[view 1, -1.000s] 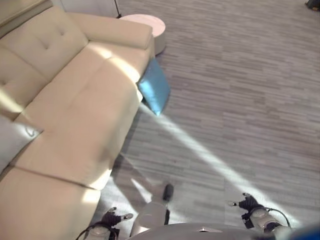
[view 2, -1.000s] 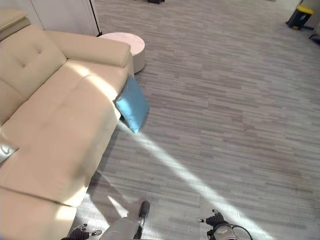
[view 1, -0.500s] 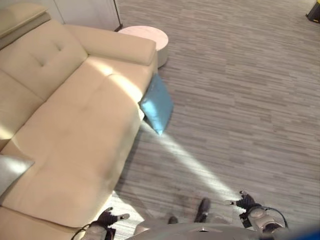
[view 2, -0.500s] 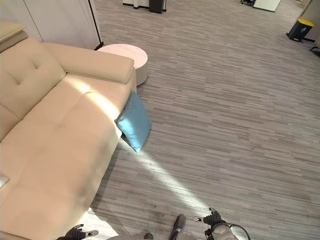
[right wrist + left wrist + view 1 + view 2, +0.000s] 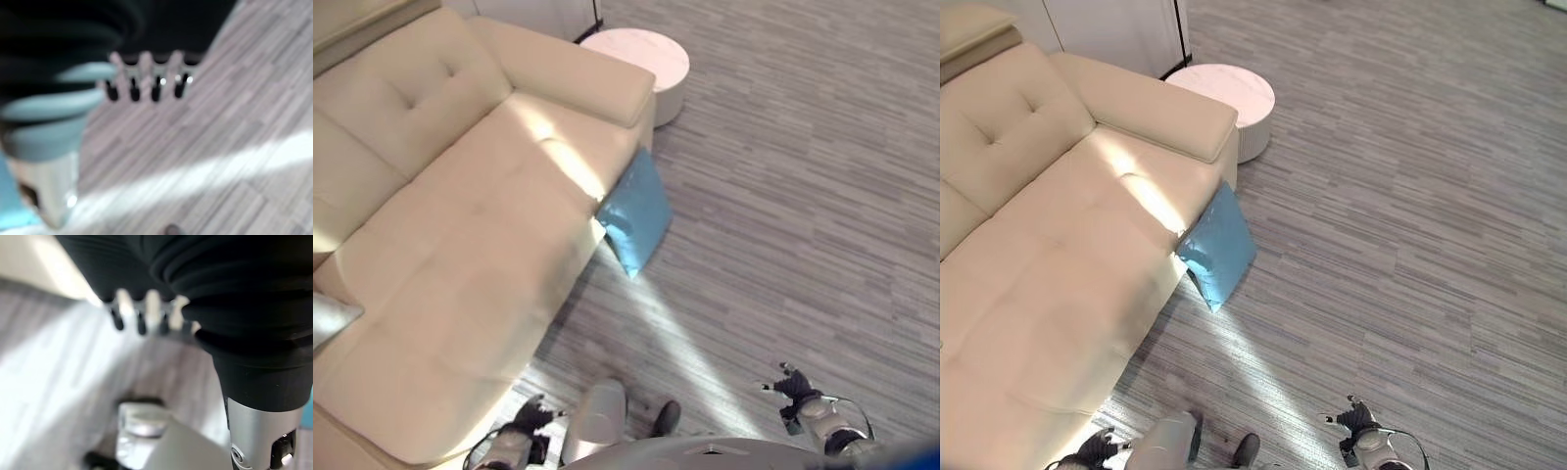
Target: Pick up all the scattered cushions and arrange them neatly on the sofa.
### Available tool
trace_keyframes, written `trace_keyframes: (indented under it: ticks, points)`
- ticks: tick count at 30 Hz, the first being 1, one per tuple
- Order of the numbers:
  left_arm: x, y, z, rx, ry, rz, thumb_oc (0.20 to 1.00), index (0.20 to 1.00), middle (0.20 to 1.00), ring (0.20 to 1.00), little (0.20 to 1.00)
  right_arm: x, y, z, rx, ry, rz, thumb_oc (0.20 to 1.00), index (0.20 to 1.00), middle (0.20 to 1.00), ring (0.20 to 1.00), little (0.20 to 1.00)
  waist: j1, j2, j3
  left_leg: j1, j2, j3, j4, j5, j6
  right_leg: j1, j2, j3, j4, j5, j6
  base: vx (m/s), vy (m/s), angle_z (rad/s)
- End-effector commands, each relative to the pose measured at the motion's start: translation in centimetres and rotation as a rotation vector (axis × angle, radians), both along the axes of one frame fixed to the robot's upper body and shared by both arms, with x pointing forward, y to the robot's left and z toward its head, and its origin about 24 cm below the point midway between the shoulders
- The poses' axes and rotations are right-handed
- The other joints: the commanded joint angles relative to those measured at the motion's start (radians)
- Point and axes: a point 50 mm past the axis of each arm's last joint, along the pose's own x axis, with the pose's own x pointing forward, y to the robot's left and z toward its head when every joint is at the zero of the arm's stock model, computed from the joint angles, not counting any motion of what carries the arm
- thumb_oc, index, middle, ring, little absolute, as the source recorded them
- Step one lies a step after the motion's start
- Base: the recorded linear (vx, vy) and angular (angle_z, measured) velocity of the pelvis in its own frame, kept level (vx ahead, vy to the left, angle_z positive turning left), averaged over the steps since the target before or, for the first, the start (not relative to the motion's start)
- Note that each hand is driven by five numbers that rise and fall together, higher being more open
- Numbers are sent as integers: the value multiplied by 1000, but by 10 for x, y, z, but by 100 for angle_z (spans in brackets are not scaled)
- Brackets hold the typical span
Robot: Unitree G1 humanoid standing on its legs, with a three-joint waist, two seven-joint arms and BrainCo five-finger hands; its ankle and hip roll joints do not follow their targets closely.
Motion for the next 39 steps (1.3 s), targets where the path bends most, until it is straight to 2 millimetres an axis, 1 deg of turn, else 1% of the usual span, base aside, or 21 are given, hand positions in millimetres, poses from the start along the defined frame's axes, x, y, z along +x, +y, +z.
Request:
trace_keyframes:
  ticks: [1,4,6,7,8,10,12,14,16,18,20,22,24,27,28,30,31,34,37,38,39]
  points:
    - [-9,9,0,29,19,-11,1000,1000,1000,1000,1000,-2,-15,4,-31,-22,-33,1000,1000,1000,1000,1000,34,25,-53,65,3,2,-3,79,2,-40,-45,66,22,47,152,369,173,-25]
    - [-26,14,-3,31,69,24,1000,1000,1000,1000,1000,-6,-11,1,-36,11,11,1000,1000,1000,1000,1000,60,30,-75,115,-13,-42,-16,50,28,-39,-59,66,116,13,169,312,188,-59]
    - [-31,16,-4,33,92,27,1000,1000,1000,1000,1000,-5,-9,1,-32,18,25,1000,1000,1000,1000,1000,71,26,-80,156,-21,-45,-17,18,48,-47,-89,66,197,24,186,226,171,-8]
    - [-31,18,-3,36,90,31,1000,1000,1000,1000,1000,-5,-8,0,-29,19,31,1000,1000,1000,1000,1000,71,29,-83,162,-22,-45,-18,13,57,-62,-101,60,242,31,194,237,236,4]
    - [-27,20,-1,43,75,29,1000,1000,1000,1000,1000,-1,-5,1,-20,8,37,1000,1000,1000,1000,1000,63,42,-76,200,-23,-53,-23,-6,81,-127,-132,69,385,74,213,203,213,6]
    - [-19,23,2,52,47,24,1000,1000,1000,1000,1000,2,-3,2,-11,-8,35,1000,1000,1000,1000,1000,48,53,-72,223,-23,-67,-23,-17,95,-185,-135,92,461,105,213,240,140,4]
    - [-11,24,5,61,18,13,1000,1000,1000,1000,1000,1,-3,2,-10,-1,36,1000,1000,1000,1000,1000,42,61,-72,265,-18,-78,-36,-44,95,-203,-167,72,374,93,198,276,-4,36]
    - [-6,23,6,60,2,12,1000,1000,1000,1000,1000,4,-4,3,-13,-12,36,1000,1000,1000,1000,1000,37,70,-66,288,-11,-101,-41,-61,90,-234,-194,72,287,116,197,209,-82,50]
    - [-6,22,6,60,0,13,1000,1000,1000,1000,1000,7,-5,5,-16,-20,36,1000,1000,1000,1000,1000,28,69,-60,311,-9,-123,-43,-78,83,-251,-207,113,194,154,212,256,-146,46]
    - [-16,23,3,62,29,24,1000,1000,1000,1000,1000,9,-6,6,-21,-18,43,1000,1000,1000,1000,1000,20,72,-60,343,8,-138,-49,-98,67,-274,-243,113,128,208,240,273,-196,57]
    - [-23,23,1,65,55,22,1000,1000,1000,1000,1000,8,-4,5,-14,-13,46,1000,1000,1000,1000,1000,17,56,-68,356,11,-139,-61,-106,56,-243,-247,105,96,226,248,226,-213,43]
    - [-30,21,-2,63,85,20,1000,1000,1000,1000,1000,7,-5,5,-11,-12,41,1000,1000,1000,1000,1000,17,51,-90,380,44,-152,-88,-102,34,-231,-230,102,109,214,243,294,-270,57]
    - [-31,18,-3,58,88,14,1000,1000,1000,1000,1000,7,-5,5,-10,-21,38,1000,1000,1000,1000,1000,8,58,-105,386,96,-172,-104,-75,-2,-217,-199,86,117,185,229,218,-320,49]
    - [-17,13,-1,50,49,-4,1000,1000,1000,1000,1000,8,-7,7,-14,-42,22,1000,1000,1000,1000,1000,2,59,-99,332,137,-180,-63,-8,-36,-192,-166,56,95,149,206,79,-266,12]
    - [-5,10,1,43,15,-10,1000,1000,1000,1000,1000,10,-12,9,-27,-60,4,1000,1000,1000,1000,1000,-5,49,-90,284,167,-138,-10,43,-48,-165,-157,28,64,139,196,62,-272,32]
    - [3,5,2,34,-1,-31,1000,1000,1000,1000,1000,9,-16,10,-37,-62,-14,1000,1000,1000,1000,1000,-15,44,-82,265,205,-49,21,62,-45,-130,-142,-4,35,126,180,65,-214,58]
    - [4,4,2,31,-2,-32,1000,1000,1000,1000,1000,10,-16,10,-35,-63,-14,1000,1000,1000,1000,1000,-17,42,-82,267,198,-31,12,40,-38,-119,-134,-5,23,125,181,80,-136,57]
    - [3,-1,0,23,5,-57,1000,1000,1000,1000,1000,12,-20,12,-35,-79,-34,1000,1000,1000,1000,1000,-30,43,-91,238,123,17,-20,-13,-8,-99,-135,-18,15,113,188,78,-23,19]
    - [7,-3,1,19,-7,-59,1000,1000,1000,1000,1000,15,-20,13,-36,-83,-34,1000,1000,1000,1000,1000,-38,53,-96,241,100,88,-33,-21,4,-103,-127,-27,34,94,182,41,81,31]
    - [9,2,3,29,-17,-57,1000,1000,1000,1000,1000,15,-20,13,-46,-74,-22,1000,1000,1000,1000,1000,-24,56,-103,268,66,48,-64,-24,10,-94,-130,-32,66,92,185,96,170,24]
    - [9,3,4,33,-15,-56,1000,1000,1000,1000,1000,15,-19,13,-45,-69,-17,1000,1000,1000,1000,1000,-20,55,-107,279,60,48,-78,-27,16,-95,-134,-31,80,90,187,90,147,3]
